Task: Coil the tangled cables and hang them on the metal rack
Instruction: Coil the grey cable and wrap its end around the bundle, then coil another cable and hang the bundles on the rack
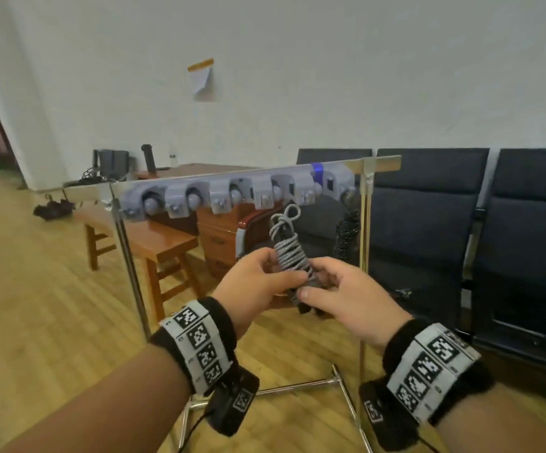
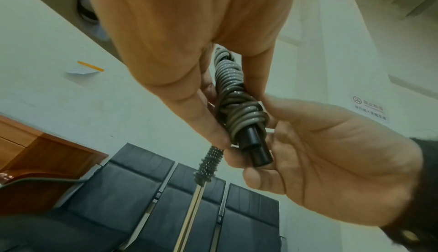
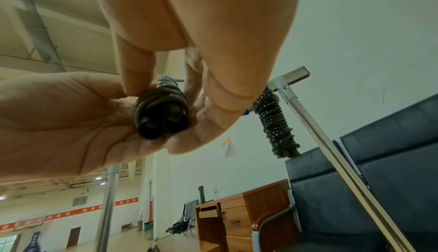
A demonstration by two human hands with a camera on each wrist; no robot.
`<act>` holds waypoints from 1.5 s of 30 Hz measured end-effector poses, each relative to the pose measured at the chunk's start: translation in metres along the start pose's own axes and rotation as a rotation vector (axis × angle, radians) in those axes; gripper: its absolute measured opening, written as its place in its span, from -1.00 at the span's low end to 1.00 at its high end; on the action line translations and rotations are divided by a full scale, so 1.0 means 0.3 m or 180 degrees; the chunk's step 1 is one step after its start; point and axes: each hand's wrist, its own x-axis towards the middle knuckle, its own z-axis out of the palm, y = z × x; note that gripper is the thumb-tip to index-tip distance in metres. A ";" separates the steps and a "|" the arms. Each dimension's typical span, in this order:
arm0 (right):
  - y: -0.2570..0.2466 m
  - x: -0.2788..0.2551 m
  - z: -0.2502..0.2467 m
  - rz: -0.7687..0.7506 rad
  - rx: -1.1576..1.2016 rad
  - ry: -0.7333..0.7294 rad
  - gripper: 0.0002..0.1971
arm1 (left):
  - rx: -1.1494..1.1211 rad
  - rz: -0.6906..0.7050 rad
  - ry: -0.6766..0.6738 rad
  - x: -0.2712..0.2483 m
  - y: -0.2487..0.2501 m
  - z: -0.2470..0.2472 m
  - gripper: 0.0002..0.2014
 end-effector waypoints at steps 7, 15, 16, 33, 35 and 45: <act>-0.039 0.102 -0.068 -0.0018 -0.0144 0.0306 -0.74 | -0.0311 -0.0149 -0.0094 0.145 0.084 0.036 -0.70; 0.018 0.148 -0.121 0.0330 -0.0153 0.0303 -0.73 | -0.0270 -0.0309 -0.0209 0.253 0.037 0.064 -0.67; 0.028 0.150 -0.121 0.0374 -0.0180 0.0274 -0.72 | -0.0255 -0.0349 -0.0196 0.256 0.023 0.065 -0.67; 0.208 -0.035 -0.191 0.1149 -0.0356 0.0360 -0.62 | 0.1067 -0.1155 -0.0780 0.149 -0.310 0.150 -0.80; 0.254 -0.119 -0.242 0.1276 -0.0646 0.0308 -0.74 | 0.1599 -0.1114 -0.1131 0.135 -0.358 0.233 -0.84; 0.641 -0.538 -0.524 0.2554 -0.1534 0.0062 -0.78 | 0.3539 -0.0407 -0.2939 0.117 -0.634 0.713 -0.83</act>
